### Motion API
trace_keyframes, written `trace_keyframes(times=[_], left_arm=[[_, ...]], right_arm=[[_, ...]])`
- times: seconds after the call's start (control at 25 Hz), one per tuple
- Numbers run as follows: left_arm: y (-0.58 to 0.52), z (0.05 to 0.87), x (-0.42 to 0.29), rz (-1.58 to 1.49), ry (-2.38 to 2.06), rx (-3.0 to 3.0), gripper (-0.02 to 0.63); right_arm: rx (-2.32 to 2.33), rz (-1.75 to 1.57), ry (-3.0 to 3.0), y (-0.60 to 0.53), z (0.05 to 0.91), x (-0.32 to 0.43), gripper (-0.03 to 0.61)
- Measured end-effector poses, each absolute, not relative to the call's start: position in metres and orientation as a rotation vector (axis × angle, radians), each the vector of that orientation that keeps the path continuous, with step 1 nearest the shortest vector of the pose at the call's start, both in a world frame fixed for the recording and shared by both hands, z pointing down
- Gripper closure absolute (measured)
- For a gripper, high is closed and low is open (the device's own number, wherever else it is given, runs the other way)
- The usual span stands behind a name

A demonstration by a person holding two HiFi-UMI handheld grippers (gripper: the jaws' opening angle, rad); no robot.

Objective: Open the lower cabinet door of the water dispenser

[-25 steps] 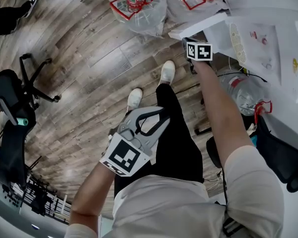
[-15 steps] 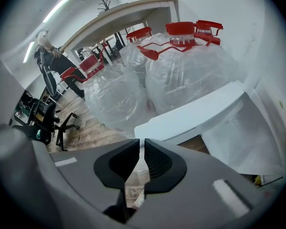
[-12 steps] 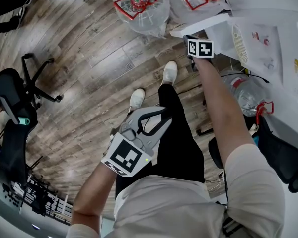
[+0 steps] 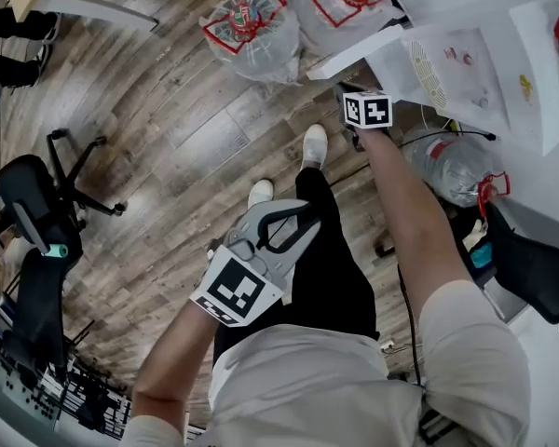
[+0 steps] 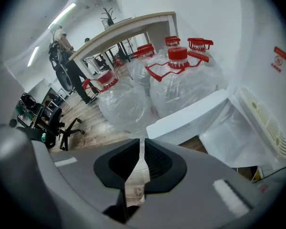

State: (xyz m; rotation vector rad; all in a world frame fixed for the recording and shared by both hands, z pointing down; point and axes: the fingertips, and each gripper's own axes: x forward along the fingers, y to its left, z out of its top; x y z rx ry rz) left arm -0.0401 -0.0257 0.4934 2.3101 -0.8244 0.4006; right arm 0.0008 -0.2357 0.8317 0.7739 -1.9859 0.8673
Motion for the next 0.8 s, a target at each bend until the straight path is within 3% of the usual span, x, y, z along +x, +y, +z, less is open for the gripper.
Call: trace_keyframes(times=[0.8], left_arm=[[0.026, 0.395, -0.04, 0.612, -0.696, 2.542, 0.531]], right_arm=[[0.901, 0.828, -2.25, -0.04, 0.538, 0.081, 0.577]])
